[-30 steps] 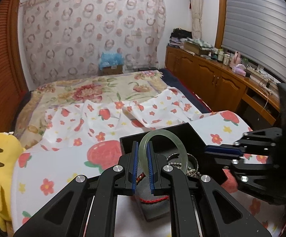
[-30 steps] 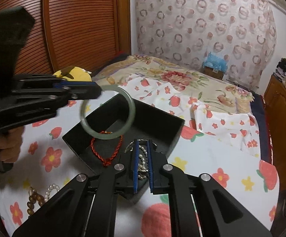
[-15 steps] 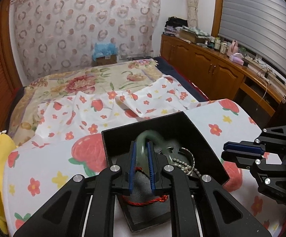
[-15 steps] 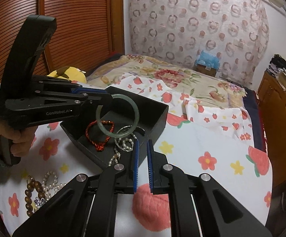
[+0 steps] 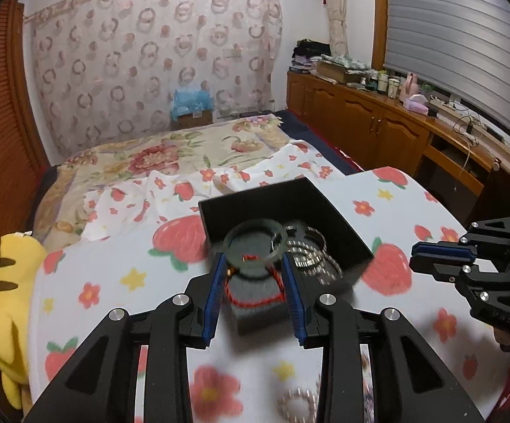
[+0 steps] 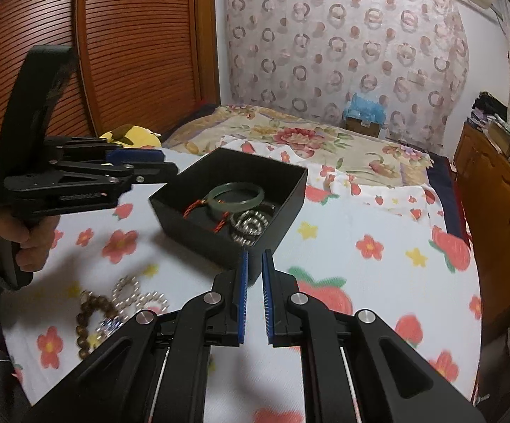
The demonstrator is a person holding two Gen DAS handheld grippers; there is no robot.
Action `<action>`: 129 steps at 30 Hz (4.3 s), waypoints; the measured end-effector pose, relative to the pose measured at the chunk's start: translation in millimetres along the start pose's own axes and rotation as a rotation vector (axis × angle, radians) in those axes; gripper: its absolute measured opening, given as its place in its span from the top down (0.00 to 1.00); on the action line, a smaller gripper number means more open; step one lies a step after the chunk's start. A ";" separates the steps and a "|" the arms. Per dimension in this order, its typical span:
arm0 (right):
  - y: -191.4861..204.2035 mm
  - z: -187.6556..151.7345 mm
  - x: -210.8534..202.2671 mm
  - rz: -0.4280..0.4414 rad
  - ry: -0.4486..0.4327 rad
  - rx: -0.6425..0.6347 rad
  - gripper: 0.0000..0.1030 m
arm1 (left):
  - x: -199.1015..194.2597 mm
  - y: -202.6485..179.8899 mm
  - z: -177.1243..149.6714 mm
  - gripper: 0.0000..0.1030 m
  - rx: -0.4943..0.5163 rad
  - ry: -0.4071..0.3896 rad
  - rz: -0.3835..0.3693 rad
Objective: Organize jewelry
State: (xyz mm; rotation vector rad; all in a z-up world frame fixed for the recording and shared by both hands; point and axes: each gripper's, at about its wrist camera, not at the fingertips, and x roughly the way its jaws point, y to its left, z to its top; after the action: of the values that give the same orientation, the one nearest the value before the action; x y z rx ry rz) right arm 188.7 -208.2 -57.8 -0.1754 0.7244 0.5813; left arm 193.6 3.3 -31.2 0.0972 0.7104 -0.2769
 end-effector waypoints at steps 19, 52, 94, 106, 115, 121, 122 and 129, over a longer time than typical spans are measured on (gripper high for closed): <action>56.4 -47.3 -28.7 0.013 0.014 -0.015 0.89 | -91.0 1.6 -57.4 0.15 -0.039 -0.123 0.088; 85.7 -61.3 28.9 0.069 0.164 0.155 0.33 | -99.8 31.4 -146.1 0.11 -0.142 -0.037 0.118; 52.8 -88.1 -24.4 0.002 0.118 0.094 0.68 | -15.4 -23.3 -116.9 0.67 0.046 0.182 -0.084; 65.7 -93.4 -31.0 0.007 0.115 0.057 0.62 | -49.8 -36.3 -110.5 0.88 0.072 0.081 -0.088; 70.2 -96.5 -24.9 0.016 0.125 0.118 0.54 | -93.6 -44.0 -96.9 0.88 0.039 -0.054 -0.084; 64.9 -95.6 -15.8 0.055 0.144 0.182 0.48 | -105.7 -44.6 -93.8 0.88 0.039 -0.084 -0.081; 65.8 -94.6 -14.8 0.050 0.144 0.181 0.40 | -106.3 -44.0 -93.7 0.88 0.039 -0.086 -0.081; 80.0 -86.3 -2.3 0.031 0.152 0.129 0.35 | -107.3 -41.7 -94.1 0.88 0.034 -0.089 -0.079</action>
State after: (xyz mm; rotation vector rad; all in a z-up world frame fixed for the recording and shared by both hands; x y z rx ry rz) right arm 93.2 -172.7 -116.8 -0.0891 0.9111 0.5531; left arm 45.0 3.7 -31.7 0.0883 0.6219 -0.3665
